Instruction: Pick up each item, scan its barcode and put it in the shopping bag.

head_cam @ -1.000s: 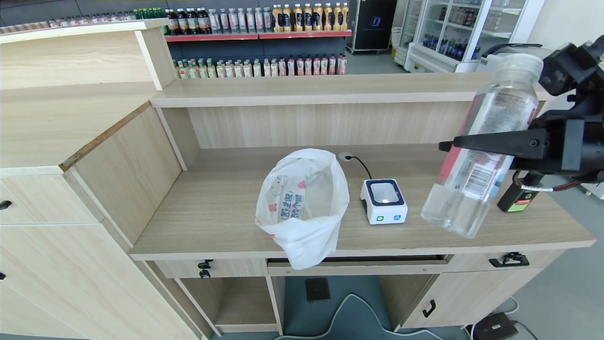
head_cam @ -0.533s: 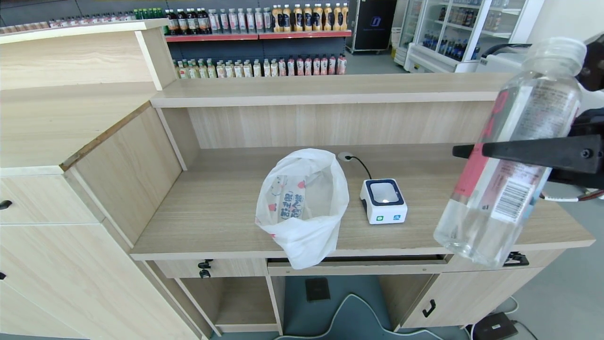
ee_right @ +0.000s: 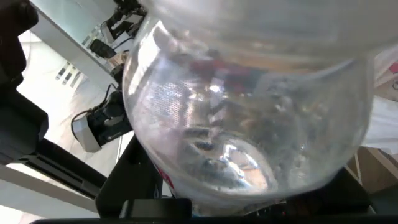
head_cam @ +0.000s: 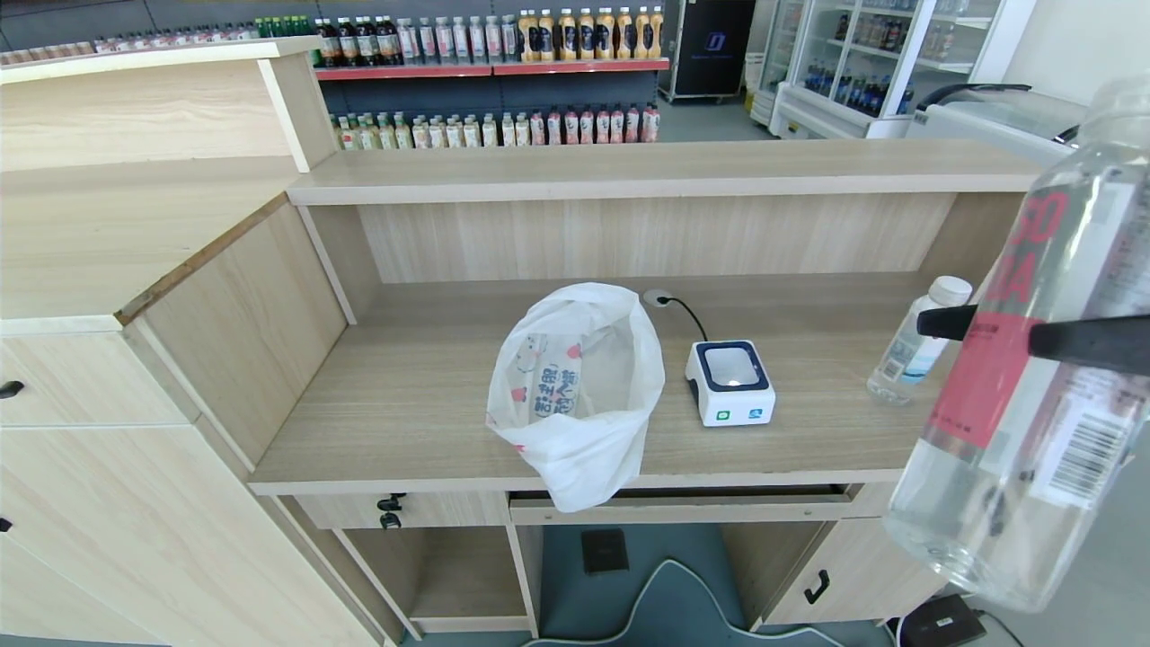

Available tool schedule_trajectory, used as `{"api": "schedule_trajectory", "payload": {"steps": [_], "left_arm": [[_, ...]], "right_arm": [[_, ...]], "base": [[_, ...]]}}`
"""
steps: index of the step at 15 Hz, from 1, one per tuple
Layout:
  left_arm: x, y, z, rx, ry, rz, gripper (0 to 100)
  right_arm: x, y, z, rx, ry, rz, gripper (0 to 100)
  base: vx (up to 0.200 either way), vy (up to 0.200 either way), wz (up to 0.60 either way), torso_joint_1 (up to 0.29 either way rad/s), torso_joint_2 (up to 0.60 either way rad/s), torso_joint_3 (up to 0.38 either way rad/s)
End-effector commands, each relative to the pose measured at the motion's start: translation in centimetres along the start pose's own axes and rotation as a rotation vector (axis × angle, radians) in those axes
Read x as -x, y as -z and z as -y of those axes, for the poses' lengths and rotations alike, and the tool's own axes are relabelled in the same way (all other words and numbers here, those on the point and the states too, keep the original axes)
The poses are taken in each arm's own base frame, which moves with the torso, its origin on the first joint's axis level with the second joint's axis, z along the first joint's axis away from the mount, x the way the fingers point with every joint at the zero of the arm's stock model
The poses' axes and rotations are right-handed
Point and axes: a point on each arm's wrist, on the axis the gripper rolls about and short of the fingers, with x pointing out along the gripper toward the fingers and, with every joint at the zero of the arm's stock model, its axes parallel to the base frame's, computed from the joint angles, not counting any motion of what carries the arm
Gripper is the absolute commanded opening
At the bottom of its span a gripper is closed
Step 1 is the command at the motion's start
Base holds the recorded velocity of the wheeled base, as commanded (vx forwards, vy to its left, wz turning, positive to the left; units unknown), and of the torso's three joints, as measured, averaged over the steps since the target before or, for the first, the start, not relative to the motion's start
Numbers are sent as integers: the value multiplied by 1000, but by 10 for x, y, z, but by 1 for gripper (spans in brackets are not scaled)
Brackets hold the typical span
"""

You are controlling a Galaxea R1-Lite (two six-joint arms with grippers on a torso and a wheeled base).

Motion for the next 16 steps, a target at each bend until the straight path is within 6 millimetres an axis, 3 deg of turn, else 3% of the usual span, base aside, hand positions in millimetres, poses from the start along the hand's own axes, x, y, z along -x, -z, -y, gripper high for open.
{"api": "schedule_trajectory", "payload": {"steps": [1, 16], "left_arm": [[0, 0, 0, 0, 0, 0, 100], [0, 0, 0, 0, 0, 0, 100]], "right_arm": [[1, -1, -9, 24, -23, 2, 0], [0, -1, -13, 176, -57, 4, 0]], "base": [[0, 0, 0, 0, 0, 0], [0, 0, 0, 0, 0, 0]]}}
